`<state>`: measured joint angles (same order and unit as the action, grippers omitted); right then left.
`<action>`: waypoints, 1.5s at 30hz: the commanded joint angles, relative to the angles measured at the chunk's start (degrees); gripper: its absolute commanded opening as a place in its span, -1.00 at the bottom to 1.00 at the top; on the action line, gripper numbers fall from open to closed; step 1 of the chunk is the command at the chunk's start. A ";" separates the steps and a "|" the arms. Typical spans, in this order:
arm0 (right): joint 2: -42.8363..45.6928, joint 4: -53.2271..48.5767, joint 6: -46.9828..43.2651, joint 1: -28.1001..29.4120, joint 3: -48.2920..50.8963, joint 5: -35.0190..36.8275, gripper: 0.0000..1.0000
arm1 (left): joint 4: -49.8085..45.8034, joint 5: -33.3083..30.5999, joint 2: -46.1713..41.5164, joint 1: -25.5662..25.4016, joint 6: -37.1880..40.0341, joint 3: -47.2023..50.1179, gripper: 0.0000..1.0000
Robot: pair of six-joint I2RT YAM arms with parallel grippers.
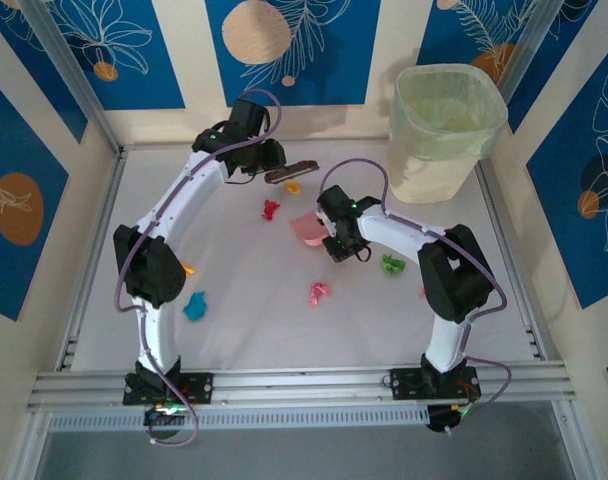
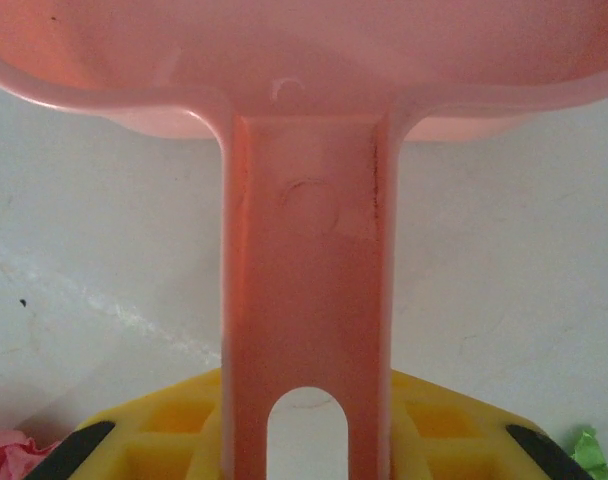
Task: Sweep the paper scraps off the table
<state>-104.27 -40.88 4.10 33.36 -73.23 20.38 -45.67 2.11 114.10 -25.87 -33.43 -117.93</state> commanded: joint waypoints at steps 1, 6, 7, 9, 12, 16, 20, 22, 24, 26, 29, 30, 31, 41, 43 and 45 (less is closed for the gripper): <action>-1.86 0.67 0.72 -0.10 -0.92 0.05 -1.00 | 2.61 -0.73 0.97 0.39 1.82 -2.99 -1.00; -2.69 2.26 1.00 -0.04 -0.47 0.60 -1.00 | 1.83 -0.29 4.53 0.47 1.52 -5.06 -1.00; -2.73 2.54 1.04 0.00 -0.26 0.92 -1.00 | 1.41 -0.18 5.24 0.47 1.53 -5.84 -1.00; -2.72 3.11 1.13 -0.12 0.08 1.17 -1.00 | 1.11 -0.18 6.09 0.56 1.68 -6.34 -1.00; -2.79 3.75 1.26 -0.08 0.45 1.28 -1.00 | 1.03 0.31 7.11 0.73 1.62 -6.52 -1.00; -2.91 3.97 1.38 -0.27 0.56 1.32 -1.00 | -0.50 3.26 8.07 0.74 0.87 -6.88 -1.00; -2.55 4.67 1.69 -0.70 1.34 1.41 -1.00 | -2.48 8.60 7.42 0.34 0.69 -6.49 -1.00; -2.44 4.72 2.05 -1.05 1.43 1.27 -1.00 | -3.60 10.29 6.19 -0.05 0.79 -4.86 -1.00; -2.26 5.00 2.18 -1.53 1.76 1.21 -1.00 | -3.96 12.05 4.48 -0.27 0.58 -2.32 -1.00; -2.21 5.25 2.57 -2.05 2.11 1.02 -1.00 | -4.07 14.07 2.57 -0.66 0.28 0.40 -1.00; -2.25 5.65 3.34 -2.84 2.74 0.53 -1.00 | -3.84 16.59 0.07 -1.16 0.03 3.25 -1.00; -2.25 5.73 3.74 -3.18 2.90 0.12 -1.00 | -3.88 17.30 -0.53 -1.25 -0.05 3.71 -1.00; -2.26 5.80 4.27 -3.42 3.06 -0.36 -1.00 | -4.12 18.15 -0.98 -1.38 -0.12 4.06 -1.00; -1.44 7.42 6.09 -4.01 5.20 1.18 -1.00 | -4.00 24.05 -7.35 -1.64 -2.28 11.45 -1.00; -0.89 8.01 6.15 -3.66 5.85 1.70 -1.00 | -3.75 23.45 -8.55 -1.64 -2.64 11.84 -1.00; -0.14 8.75 6.03 -3.27 6.56 2.22 -1.00 | -3.45 22.60 -9.59 -1.51 -2.92 11.77 -1.00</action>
<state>-106.28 -32.10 8.67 29.65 -68.23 21.06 -48.51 23.38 107.90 -27.03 -34.65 -106.74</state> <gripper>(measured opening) 0.281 0.315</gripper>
